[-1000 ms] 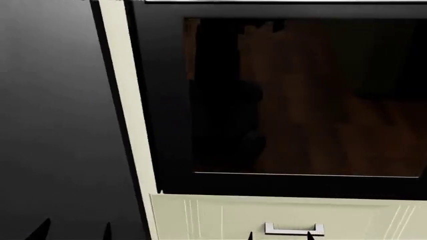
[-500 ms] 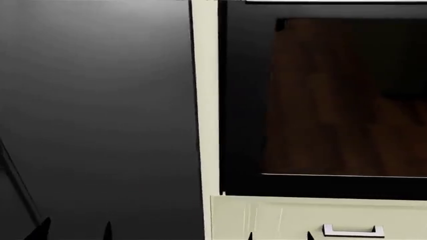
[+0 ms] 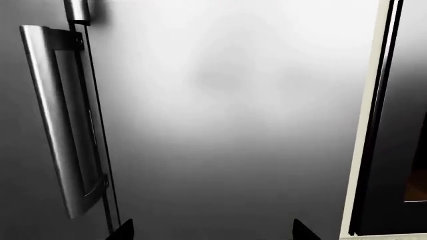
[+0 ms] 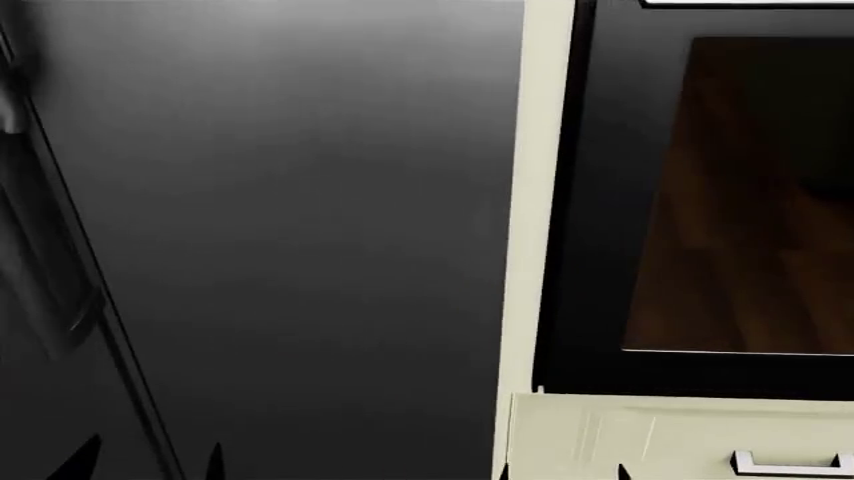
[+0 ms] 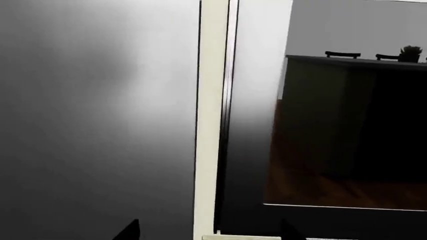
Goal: Close the microwave door
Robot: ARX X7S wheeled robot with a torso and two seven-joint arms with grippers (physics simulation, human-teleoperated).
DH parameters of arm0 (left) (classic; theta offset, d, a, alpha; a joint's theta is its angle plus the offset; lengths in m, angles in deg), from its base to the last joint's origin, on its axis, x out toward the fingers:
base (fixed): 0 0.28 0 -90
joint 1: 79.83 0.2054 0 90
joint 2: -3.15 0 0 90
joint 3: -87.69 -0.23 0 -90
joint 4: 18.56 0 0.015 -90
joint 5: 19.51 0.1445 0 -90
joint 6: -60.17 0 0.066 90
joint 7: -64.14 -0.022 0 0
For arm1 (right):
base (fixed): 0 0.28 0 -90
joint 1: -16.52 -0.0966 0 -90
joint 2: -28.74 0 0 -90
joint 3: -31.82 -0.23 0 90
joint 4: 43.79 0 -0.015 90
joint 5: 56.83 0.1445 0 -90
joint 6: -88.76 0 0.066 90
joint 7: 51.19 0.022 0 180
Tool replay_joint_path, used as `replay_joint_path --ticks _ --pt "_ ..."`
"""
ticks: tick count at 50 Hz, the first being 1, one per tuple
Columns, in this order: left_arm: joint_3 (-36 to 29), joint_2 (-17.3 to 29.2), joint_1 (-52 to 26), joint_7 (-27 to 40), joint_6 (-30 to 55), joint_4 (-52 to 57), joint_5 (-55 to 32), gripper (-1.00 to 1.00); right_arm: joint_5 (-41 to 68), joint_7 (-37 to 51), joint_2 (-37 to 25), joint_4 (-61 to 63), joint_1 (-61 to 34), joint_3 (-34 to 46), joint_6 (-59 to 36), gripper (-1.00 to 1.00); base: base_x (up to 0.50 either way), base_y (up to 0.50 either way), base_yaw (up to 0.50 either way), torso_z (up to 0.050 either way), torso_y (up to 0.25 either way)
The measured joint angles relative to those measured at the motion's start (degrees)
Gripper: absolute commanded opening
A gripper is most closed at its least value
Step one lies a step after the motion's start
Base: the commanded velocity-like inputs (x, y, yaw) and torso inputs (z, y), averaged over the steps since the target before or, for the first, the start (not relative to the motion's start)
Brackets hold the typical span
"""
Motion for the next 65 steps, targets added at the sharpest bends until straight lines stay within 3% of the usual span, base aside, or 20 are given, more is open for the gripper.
replay_joint_path --ticks 13,32,42,65 --pt "-1.2 1.1 0.5 1.6 -3.0 1.3 3.4 1.00 -4.3 2.9 -0.9 2.7 0.6 1.4 1.5 1.00 0.00 0.00 0.00 0.000 0.000" --pt "0.6 5.2 5.9 7.4 -8.3 18.2 16.9 1.00 -16.5 9.9 -3.1 16.6 5.2 0.7 12.9 1.00 0.00 0.00 0.00 0.000 0.000" --pt "0.8 6.4 7.0 9.4 -9.6 21.5 22.1 1.00 -23.0 13.5 -3.9 19.5 6.4 0.3 17.5 1.00 0.01 0.00 0.00 0.000 0.000" --pt "-0.1 7.3 7.5 11.0 -10.5 22.5 25.9 1.00 -29.5 16.0 -5.8 20.4 7.4 1.1 21.6 1.00 0.47 -0.07 0.00 0.000 0.000"
